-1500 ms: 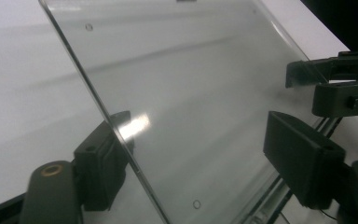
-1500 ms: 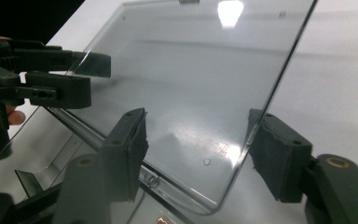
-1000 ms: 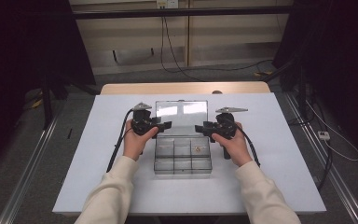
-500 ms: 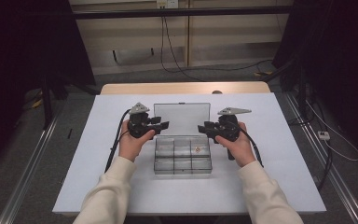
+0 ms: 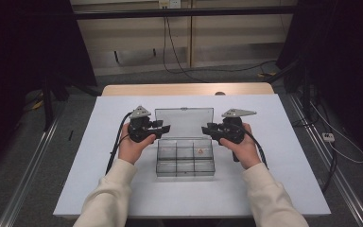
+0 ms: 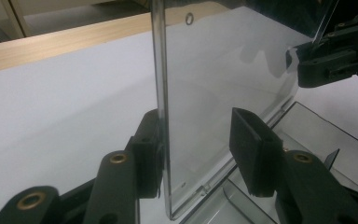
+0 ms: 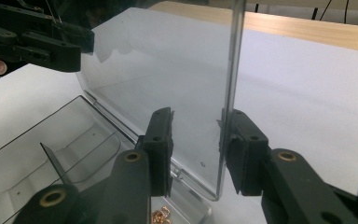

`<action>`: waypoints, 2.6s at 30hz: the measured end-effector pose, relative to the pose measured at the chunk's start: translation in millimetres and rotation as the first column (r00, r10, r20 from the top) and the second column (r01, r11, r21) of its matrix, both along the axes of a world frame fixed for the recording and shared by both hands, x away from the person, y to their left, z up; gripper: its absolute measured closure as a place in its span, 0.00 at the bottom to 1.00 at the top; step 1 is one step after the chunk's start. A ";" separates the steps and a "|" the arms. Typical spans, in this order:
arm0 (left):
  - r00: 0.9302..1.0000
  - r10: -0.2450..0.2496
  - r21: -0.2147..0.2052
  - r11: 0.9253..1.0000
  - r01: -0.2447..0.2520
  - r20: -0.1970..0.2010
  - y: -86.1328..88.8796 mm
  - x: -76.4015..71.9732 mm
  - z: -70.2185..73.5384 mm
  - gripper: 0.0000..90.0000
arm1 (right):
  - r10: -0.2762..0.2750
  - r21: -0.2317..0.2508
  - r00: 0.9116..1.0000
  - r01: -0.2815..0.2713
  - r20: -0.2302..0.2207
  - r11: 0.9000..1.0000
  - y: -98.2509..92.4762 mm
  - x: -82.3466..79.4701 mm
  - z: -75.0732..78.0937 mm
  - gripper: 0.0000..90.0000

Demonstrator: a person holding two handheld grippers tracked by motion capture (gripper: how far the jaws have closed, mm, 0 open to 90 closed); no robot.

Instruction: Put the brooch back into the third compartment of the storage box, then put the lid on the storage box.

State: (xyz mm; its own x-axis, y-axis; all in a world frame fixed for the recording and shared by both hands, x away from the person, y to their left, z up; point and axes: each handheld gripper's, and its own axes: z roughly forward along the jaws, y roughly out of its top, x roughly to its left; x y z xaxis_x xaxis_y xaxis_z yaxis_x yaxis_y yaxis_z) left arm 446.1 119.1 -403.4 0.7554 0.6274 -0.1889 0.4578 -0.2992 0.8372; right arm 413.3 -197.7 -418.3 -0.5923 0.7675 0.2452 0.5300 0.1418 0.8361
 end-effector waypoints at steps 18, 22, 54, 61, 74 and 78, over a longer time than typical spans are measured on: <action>1.000 -0.024 0.009 1.000 0.024 -0.002 1.7 -3.8 1.5 0.63 | 0.008 0.005 1.000 -0.008 0.010 1.000 -2.4 -4.1 3.9 0.73; 1.000 -0.024 0.012 1.000 0.024 -0.004 1.7 -4.7 1.9 0.64 | 0.007 0.006 1.000 -0.007 0.014 1.000 -2.9 -4.8 4.7 0.74; 0.999 -0.048 0.040 0.998 0.049 -0.014 5.7 -20.0 1.7 0.65 | 0.039 -0.025 0.999 -0.039 0.014 0.999 -10.4 -24.0 10.4 0.75; 0.998 -0.055 0.044 0.997 0.056 -0.016 5.5 -21.3 1.9 0.65 | 0.038 -0.017 0.999 -0.038 0.003 0.999 -12.0 -29.1 10.1 0.72; 0.998 -0.057 0.045 0.997 0.058 -0.018 8.0 -23.1 1.2 0.64 | 0.019 0.026 0.999 -0.018 -0.043 0.999 -24.6 -42.4 14.9 0.68; 0.998 -0.055 0.044 0.997 0.057 -0.026 9.2 -24.4 0.7 0.64 | 0.034 0.026 0.998 -0.033 -0.059 0.999 -27.3 -47.2 15.0 0.72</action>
State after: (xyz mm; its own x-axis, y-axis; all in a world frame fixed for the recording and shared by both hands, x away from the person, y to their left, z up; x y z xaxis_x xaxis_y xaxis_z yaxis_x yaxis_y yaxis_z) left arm 421.7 128.4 -402.7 0.7851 0.5925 -0.1803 0.4595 -0.3622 0.8110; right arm 366.1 -225.0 -403.3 -0.6016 0.7406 0.2993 0.5739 0.1402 0.8068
